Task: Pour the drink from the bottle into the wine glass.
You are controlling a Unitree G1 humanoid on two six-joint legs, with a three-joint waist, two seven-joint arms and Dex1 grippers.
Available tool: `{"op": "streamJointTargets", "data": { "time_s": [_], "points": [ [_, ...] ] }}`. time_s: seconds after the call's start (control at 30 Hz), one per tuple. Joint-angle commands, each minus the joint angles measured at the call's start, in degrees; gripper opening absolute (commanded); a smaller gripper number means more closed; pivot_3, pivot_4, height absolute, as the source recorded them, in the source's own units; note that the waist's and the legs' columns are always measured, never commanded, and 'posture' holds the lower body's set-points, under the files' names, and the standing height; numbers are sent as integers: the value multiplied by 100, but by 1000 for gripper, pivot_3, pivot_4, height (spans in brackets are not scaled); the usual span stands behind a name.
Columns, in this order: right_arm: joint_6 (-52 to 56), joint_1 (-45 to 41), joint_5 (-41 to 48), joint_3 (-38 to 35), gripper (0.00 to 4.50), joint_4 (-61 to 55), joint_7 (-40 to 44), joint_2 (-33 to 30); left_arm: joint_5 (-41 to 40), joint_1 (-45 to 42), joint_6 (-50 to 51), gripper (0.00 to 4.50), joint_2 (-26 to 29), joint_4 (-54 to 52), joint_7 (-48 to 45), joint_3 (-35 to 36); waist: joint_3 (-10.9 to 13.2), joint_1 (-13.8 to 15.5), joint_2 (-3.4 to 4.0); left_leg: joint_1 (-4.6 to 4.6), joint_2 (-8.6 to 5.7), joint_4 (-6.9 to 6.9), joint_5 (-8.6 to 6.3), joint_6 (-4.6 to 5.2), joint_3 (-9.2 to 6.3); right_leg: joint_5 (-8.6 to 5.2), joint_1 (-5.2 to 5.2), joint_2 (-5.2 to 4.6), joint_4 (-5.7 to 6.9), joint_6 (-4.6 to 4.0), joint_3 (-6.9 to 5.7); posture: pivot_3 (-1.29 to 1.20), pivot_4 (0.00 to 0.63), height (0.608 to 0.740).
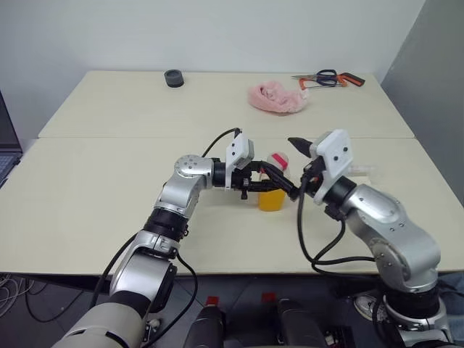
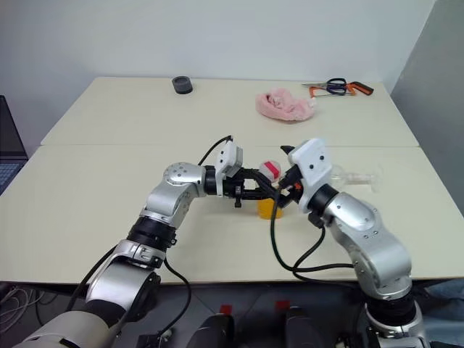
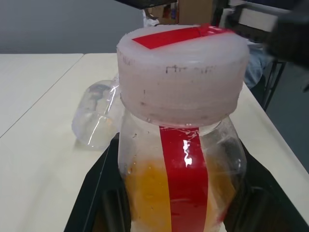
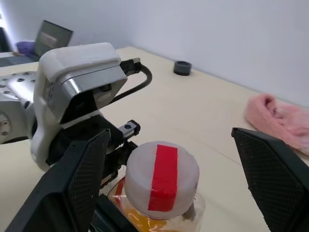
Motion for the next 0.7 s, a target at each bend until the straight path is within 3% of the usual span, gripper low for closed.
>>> {"op": "streamJointTargets", "data": {
  "time_s": [0.03, 0.43, 0.53, 0.7],
  "points": [
    [30, 135, -358, 199, 4287, -264, -509, 197, -27, -253, -211, 1826, -22, -11, -3, 129, 0, 5, 0, 0, 0, 0, 0, 0, 0, 0, 0, 0, 0, 0, 0, 0, 150, 740],
    [-51, 354, -662, 400, 4287, -227, -1025, 912, 63, -446, -379, 1826, 6, 318, -93, 108, 0, -5, 0, -2, -1, 0, 0, 0, -1, 0, 0, -1, -1, 0, 0, 0, 150, 740],
    [-128, 371, -687, 398, 3700, -178, -1036, 998, 77, -457, -384, 1826, 12, 333, -102, 114, 0, -8, 0, -2, -2, 0, 0, 1, 0, 0, 0, -1, -1, 0, 0, 0, 150, 740],
    [-259, 366, -762, 444, 1951, -95, -959, 978, 80, -433, -354, 1826, 14, 289, -103, 126, 0, -9, 0, -2, -1, 0, 0, 1, 0, 0, 0, -1, -1, 0, 0, 0, 150, 740]
  ]
}}
